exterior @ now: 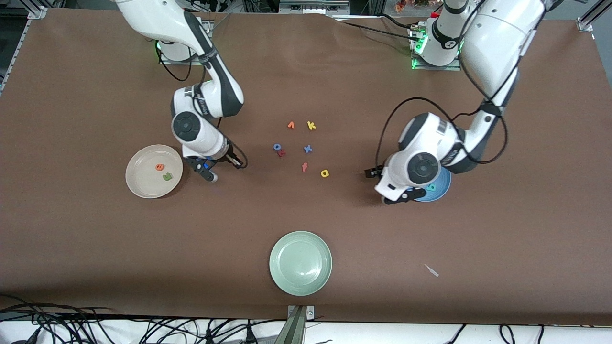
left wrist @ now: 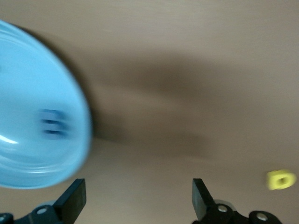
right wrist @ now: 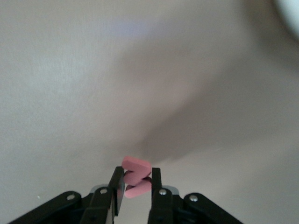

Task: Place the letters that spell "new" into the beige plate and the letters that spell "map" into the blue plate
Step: 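Drop the pink letter on the cream plate while the left gripper grasps yellow a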

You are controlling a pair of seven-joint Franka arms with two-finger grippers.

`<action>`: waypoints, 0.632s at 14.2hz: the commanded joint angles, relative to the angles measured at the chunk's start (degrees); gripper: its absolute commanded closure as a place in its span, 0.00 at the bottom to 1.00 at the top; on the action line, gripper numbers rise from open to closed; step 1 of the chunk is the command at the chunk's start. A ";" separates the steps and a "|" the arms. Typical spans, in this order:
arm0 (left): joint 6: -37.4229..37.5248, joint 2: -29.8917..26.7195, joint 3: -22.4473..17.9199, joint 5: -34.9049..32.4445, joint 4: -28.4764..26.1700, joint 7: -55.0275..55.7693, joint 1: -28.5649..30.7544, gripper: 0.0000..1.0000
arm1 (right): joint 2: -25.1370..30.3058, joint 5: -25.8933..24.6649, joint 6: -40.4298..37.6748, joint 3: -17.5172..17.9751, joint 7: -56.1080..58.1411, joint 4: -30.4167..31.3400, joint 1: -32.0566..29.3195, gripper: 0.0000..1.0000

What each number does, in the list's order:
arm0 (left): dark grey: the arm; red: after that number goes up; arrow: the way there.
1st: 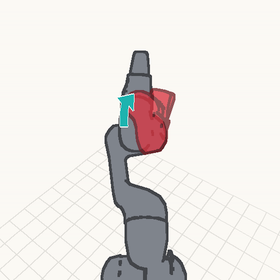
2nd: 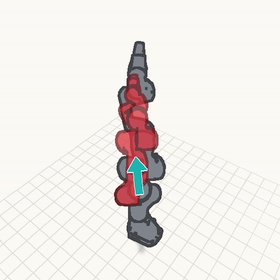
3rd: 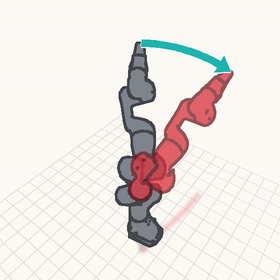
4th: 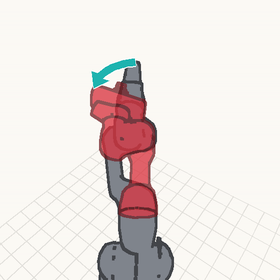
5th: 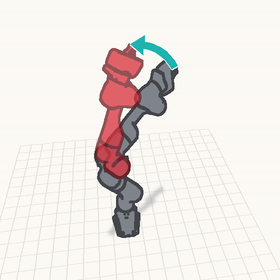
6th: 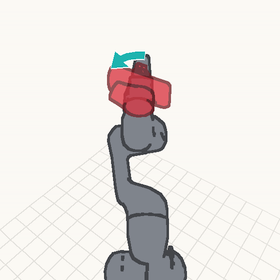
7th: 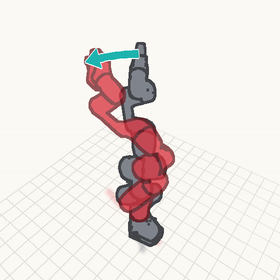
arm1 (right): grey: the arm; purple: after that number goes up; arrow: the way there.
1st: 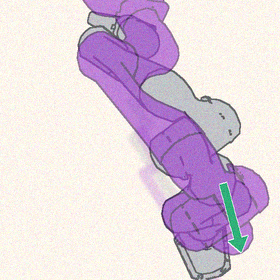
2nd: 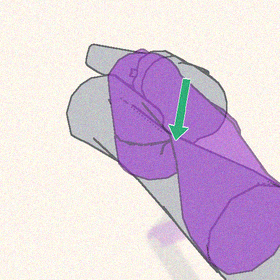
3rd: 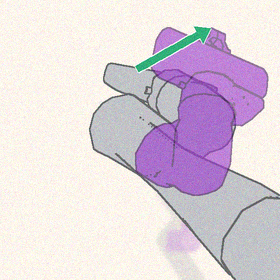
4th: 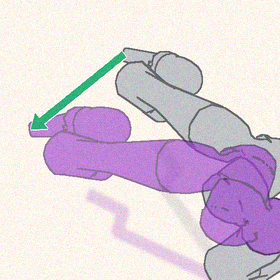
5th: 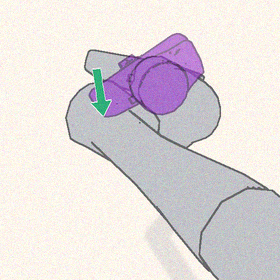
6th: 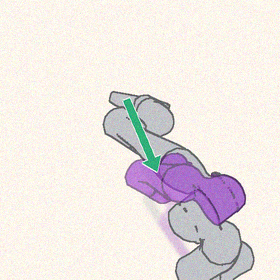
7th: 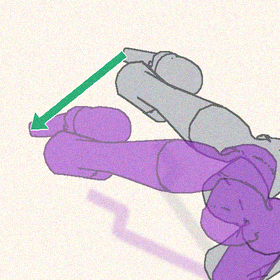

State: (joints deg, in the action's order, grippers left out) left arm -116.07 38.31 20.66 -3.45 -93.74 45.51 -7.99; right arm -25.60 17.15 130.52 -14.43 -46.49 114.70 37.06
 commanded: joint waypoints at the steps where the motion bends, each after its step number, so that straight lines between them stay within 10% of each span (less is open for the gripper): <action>1: -4.76 6.58 -0.70 0.73 6.98 10.17 -5.87 0.00 | 1.96 0.17 -9.30 -8.48 16.80 -1.75 -0.06 1.00; 9: -13.55 9.85 -1.06 0.11 8.49 23.91 -12.56 0.00 | -2.42 -4.32 -11.43 -16.69 40.49 -5.01 -5.41 1.00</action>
State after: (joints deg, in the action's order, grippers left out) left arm -127.30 47.36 20.39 -3.45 -86.30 67.10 -18.03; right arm -25.54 13.43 119.55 -31.11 -10.62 112.17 34.12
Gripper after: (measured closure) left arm 0.000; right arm 0.731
